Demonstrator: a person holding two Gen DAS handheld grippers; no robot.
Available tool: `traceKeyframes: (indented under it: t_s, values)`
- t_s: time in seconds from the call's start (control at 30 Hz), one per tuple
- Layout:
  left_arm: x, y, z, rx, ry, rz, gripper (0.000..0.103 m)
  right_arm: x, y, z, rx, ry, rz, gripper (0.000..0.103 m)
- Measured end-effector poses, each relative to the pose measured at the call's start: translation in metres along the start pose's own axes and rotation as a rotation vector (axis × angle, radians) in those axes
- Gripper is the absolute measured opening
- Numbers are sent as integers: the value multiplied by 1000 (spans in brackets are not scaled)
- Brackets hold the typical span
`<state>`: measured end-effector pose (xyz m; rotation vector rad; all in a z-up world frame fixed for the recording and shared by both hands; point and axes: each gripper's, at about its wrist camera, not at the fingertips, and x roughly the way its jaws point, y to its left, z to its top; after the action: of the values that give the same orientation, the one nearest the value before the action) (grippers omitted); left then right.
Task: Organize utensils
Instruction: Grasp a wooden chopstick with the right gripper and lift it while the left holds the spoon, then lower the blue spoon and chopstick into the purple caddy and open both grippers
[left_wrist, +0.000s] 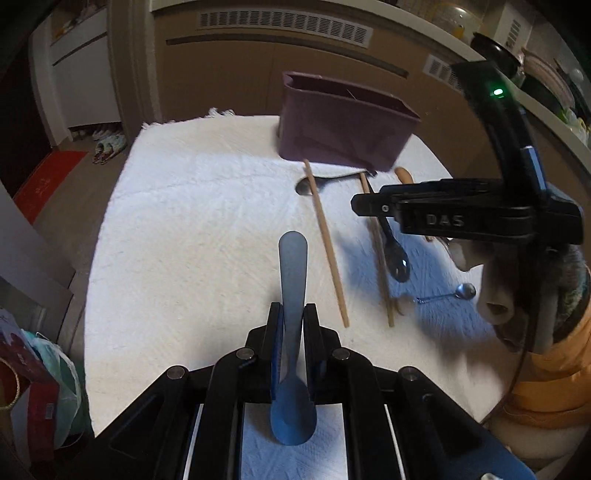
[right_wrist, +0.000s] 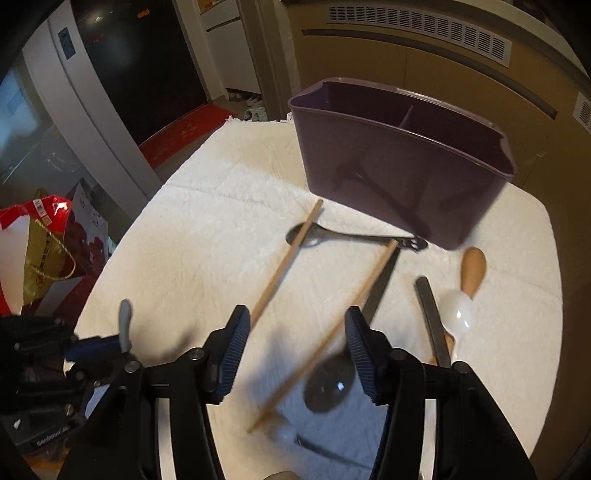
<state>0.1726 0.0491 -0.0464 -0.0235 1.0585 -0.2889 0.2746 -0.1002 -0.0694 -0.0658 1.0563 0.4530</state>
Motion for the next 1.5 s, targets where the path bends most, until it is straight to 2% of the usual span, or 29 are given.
traceKeyframes:
  t_s: [0.07,0.3,0.37,0.47,0.5,0.57,0.67,0.87,1.0,1.1,1.23,1.37,1.5]
  values:
    - [-3,13,4,-37,-23,-4,9,20,2,15,10,17,-7,34]
    - [-1,39,6,-104,-46,-45,9,80,7,34,46,70,-65,32]
    - [2,40,7,-103,-44,-49,9,83,12,35,25,53,-95,28]
    - [-2,40,6,-103,-50,-47,9,84,20,34,-21,55,-150,12]
    - [-4,39,6,-99,-56,-45,9,83,22,32,-29,64,-134,8]
    - [-9,38,5,-90,-68,-43,9,75,23,27,-27,59,-110,7]
    - [-17,32,7,-73,-87,-36,9,48,21,20,-20,12,-78,6]
    - [-39,11,21,-13,-150,-32,9,-39,24,0,-29,-137,-41,6]
    - [-63,-6,46,32,-223,-26,9,-100,24,-4,-45,-260,-69,5]
    - [-90,-20,73,76,-309,-14,9,-154,15,0,-55,-363,-90,5]
    - [-129,-37,119,112,-448,-4,9,-213,11,19,-88,-489,-134,5]
    - [-146,-49,168,127,-506,-13,9,-251,-3,51,-75,-557,-157,5]
    - [-146,-58,210,141,-546,-24,9,-265,-17,85,-53,-581,-184,5]
